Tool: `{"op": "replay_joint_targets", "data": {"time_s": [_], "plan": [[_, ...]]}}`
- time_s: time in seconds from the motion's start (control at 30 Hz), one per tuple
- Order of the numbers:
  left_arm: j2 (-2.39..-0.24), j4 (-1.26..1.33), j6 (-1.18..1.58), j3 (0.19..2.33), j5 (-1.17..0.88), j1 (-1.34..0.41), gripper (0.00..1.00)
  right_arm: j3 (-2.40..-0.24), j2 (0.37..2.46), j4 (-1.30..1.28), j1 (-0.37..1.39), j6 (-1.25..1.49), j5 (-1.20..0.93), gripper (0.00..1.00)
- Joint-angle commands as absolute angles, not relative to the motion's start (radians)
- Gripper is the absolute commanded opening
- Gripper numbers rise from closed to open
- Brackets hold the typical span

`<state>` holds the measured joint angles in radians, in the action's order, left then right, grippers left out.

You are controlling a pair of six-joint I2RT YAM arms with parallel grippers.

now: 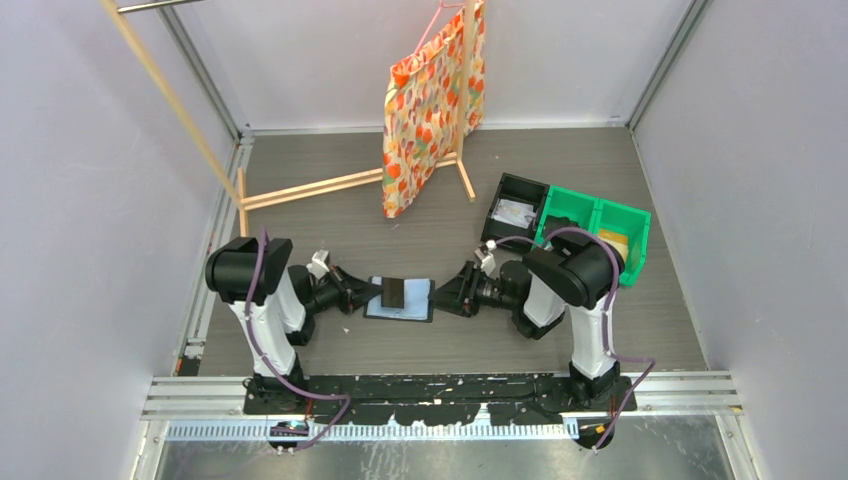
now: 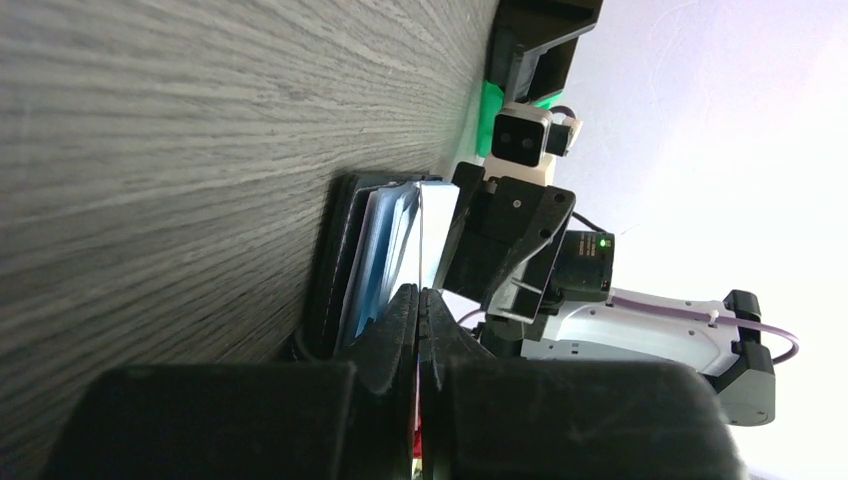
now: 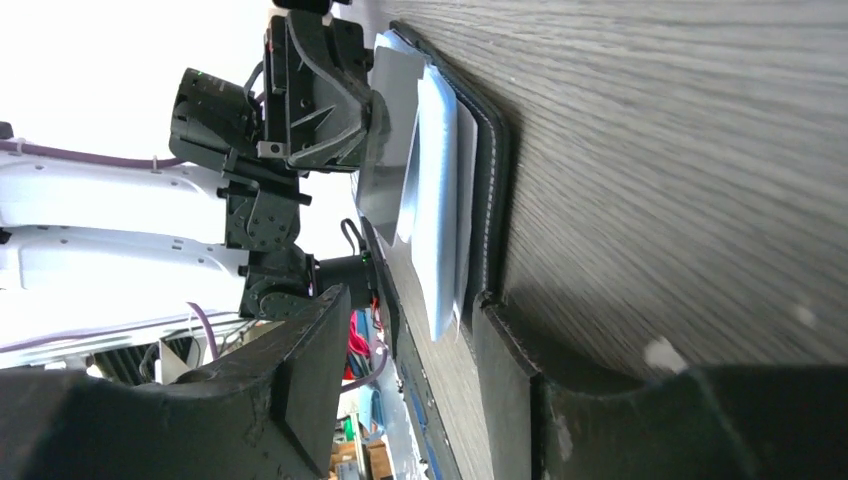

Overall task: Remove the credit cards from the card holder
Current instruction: Remove the credit card from the card holder, then place the credit card in the storage box.

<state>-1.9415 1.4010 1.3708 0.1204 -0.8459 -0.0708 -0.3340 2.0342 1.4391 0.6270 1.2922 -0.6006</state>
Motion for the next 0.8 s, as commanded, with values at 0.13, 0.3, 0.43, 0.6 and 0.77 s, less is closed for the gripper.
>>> {"op": "replay_joint_targets", "data": {"time_s": [0.13, 0.3, 0.43, 0.6, 0.77], "plan": [[-1.873, 1.311, 1.318, 0.094, -0.871, -0.065, 0.01, -0.279, 1.881, 1.22, 0.6, 1.186, -0.587, 0.52], [-1.785, 1.245, 1.312, 0.095, -0.879, -0.069, 0.01, -0.307, 1.644, 0.829, 0.597, 1.055, -0.518, 0.53], [-1.716, 1.184, 1.302, 0.102, -0.872, -0.084, 0.01, -0.392, 1.446, 0.524, 0.599, 0.95, -0.436, 0.55], [-1.639, 1.151, 1.315, 0.104, -0.866, -0.102, 0.01, -0.507, 1.371, 0.387, 0.6, 0.909, -0.424, 0.56], [-1.548, 1.094, 1.317, 0.11, -0.865, -0.115, 0.01, -0.554, 1.529, 0.6, 0.61, 1.086, -0.573, 0.58]]}}
